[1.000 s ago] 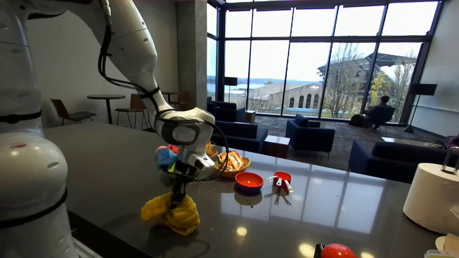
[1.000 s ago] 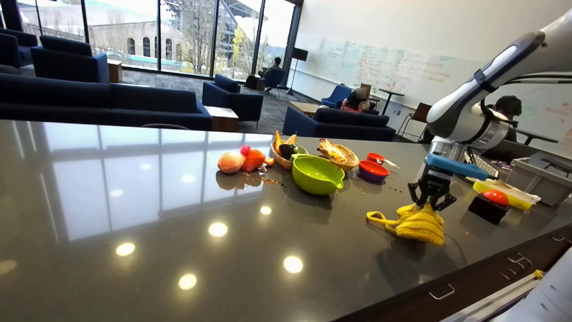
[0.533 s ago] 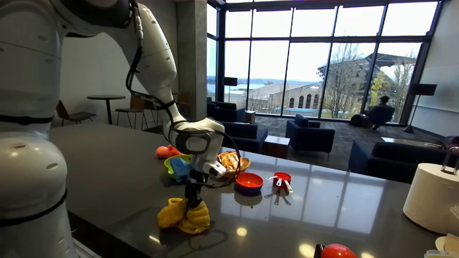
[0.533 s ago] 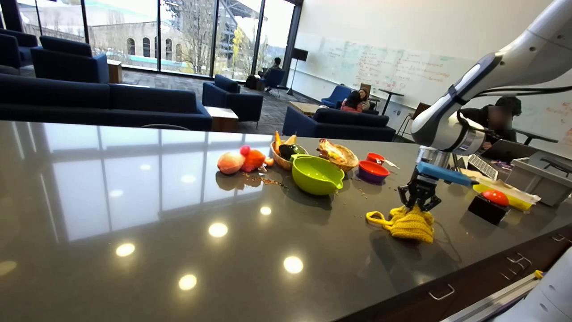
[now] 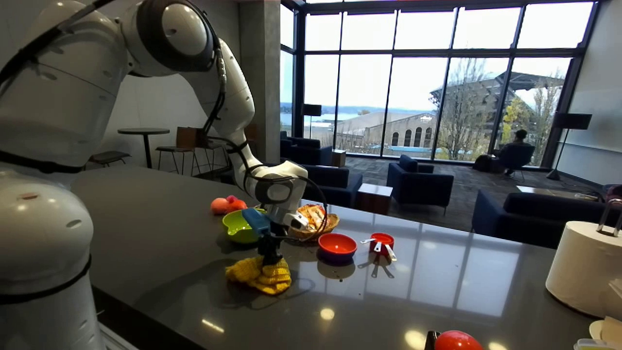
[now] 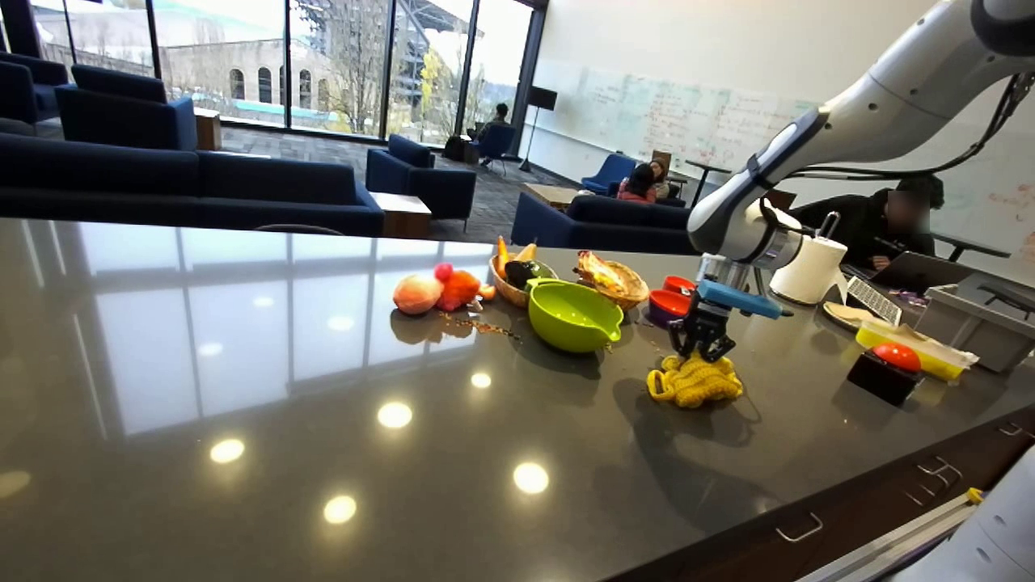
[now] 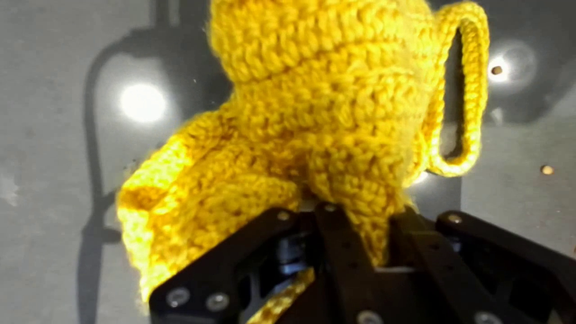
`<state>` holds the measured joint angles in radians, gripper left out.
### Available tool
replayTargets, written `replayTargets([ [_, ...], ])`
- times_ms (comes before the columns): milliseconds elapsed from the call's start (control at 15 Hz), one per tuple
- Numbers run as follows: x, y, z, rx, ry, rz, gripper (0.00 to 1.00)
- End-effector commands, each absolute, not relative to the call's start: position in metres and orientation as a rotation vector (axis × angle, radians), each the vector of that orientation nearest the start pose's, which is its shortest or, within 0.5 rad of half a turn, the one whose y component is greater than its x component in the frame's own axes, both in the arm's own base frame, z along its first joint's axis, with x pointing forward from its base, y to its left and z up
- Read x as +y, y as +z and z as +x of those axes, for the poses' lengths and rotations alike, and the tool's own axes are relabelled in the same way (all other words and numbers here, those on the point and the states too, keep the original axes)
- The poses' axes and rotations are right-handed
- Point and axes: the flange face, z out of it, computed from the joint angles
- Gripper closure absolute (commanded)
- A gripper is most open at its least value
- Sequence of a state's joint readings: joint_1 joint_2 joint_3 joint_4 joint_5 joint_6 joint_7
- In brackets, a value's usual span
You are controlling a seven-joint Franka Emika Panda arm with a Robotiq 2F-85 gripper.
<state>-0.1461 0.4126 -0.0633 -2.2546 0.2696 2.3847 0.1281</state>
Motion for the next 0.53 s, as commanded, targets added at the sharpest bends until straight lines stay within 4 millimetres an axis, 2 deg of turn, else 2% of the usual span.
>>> replayTargets([
  [0,-0.06,0.143,0.502,0.811,0.457,-2.786,0.96],
  [200,-0.024,0.146,0.506,0.805,0.479,-2.724,0.96],
  [467,0.008,0.151,0.535,0.7,0.438,-2.713,0.96],
])
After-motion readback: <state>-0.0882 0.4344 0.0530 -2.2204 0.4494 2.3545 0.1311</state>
